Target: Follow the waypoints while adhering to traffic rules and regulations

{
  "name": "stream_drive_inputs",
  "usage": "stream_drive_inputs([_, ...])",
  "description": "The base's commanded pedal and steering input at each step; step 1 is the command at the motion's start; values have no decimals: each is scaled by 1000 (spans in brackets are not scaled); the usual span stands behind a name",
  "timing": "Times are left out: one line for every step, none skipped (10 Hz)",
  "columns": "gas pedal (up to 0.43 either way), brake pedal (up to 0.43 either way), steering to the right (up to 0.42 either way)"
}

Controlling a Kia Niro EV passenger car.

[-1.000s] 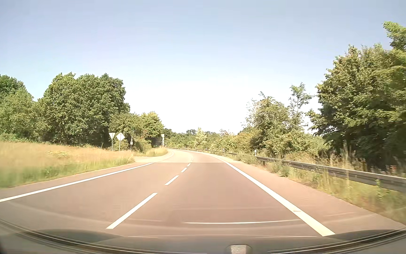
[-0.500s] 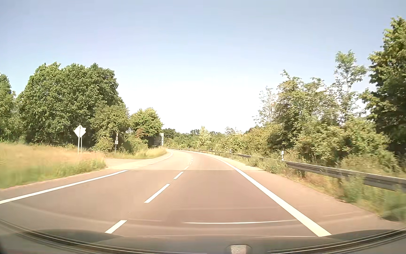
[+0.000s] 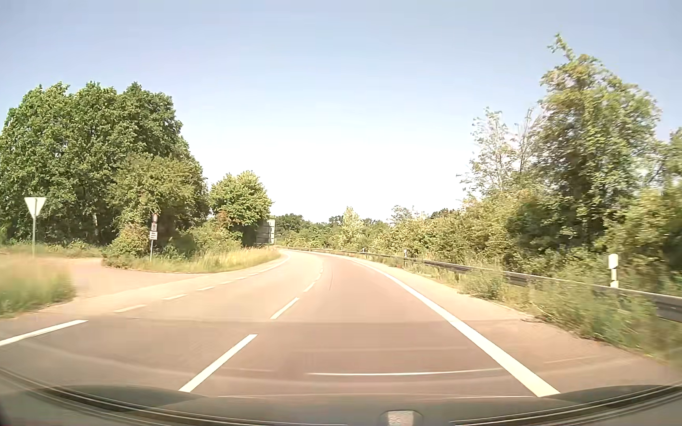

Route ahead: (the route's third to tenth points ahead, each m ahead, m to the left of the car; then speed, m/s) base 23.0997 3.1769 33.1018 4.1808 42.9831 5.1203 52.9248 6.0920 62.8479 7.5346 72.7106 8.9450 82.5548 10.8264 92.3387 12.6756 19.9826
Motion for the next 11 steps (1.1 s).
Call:
stream_drive_inputs([512, 18, -16])
stream_drive_inputs([512, 18, -16])
stream_drive_inputs([512, 18, -16])
stream_drive_inputs([512, 18, -16])
stream_drive_inputs([512, 18, -15])
stream_drive_inputs([512, 24, -15])
stream_drive_inputs([512, 18, -15])
stream_drive_inputs([512, 18, -15])
stream_drive_inputs([512, 18, -15])
stream_drive_inputs([512, 18, -15])
stream_drive_inputs([512, 18, -15])
